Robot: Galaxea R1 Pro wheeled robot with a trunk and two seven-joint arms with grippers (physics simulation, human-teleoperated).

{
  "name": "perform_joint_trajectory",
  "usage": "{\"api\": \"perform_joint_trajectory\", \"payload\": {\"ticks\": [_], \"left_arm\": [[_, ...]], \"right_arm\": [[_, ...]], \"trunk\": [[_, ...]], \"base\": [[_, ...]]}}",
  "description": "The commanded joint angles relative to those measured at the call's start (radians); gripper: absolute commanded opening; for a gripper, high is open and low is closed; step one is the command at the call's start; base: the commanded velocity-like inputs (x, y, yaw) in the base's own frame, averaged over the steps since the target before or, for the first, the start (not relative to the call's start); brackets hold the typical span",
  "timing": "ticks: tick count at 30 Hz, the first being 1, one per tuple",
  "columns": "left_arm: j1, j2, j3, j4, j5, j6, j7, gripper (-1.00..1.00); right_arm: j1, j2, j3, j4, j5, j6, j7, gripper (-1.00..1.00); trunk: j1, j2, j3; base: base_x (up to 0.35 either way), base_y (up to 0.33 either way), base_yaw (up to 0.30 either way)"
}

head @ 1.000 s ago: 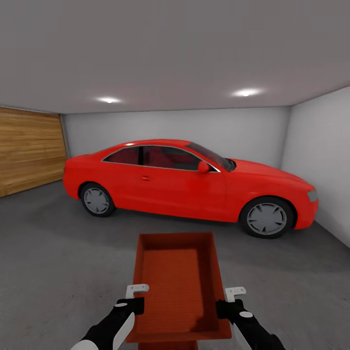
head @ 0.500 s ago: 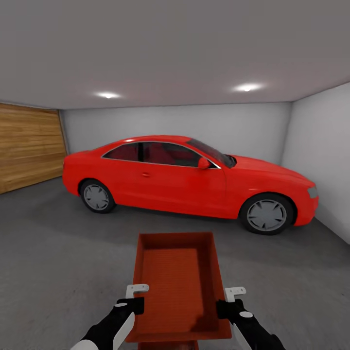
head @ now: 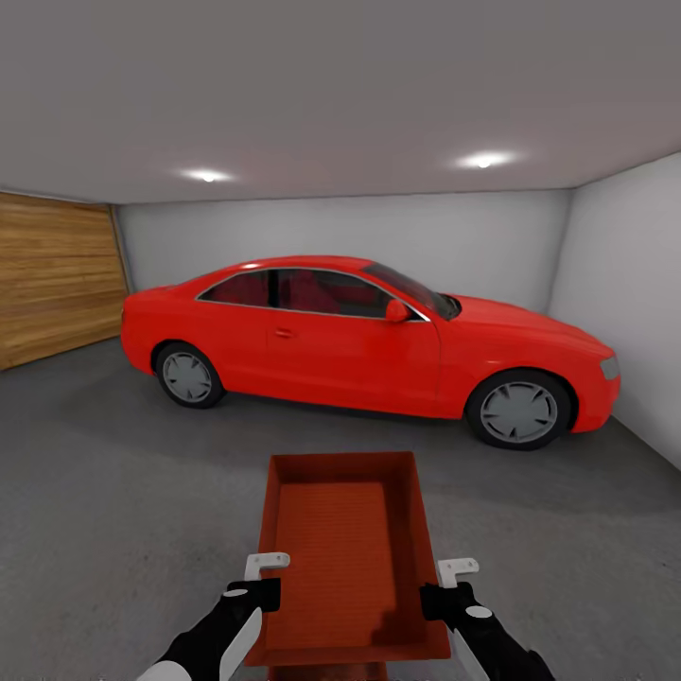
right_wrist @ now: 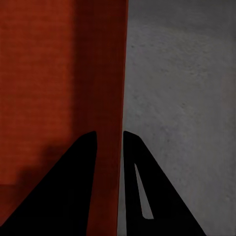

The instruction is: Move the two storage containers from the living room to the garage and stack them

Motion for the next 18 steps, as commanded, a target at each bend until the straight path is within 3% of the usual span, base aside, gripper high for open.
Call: {"api": "perform_joint_trajectory", "payload": {"ticks": [1,18], "left_arm": [[-0.001,-0.078,0.003,-0.024,-0.015,0.006,0.011,-1.0],[0.0,-0.078,0.003,-0.024,-0.015,0.006,0.007,-1.0]], "right_arm": [[0.001,0.064,-0.003,0.001,0.001,0.006,-0.002,-1.0],[0.001,0.064,-0.003,0.001,0.001,0.006,-0.002,-1.0]], "trunk": [[0.0,-0.001,-0.002],[0.0,-0.001,-0.03]], "base": [[0.0,0.0,0.0],[0.0,0.0,0.0]]}}
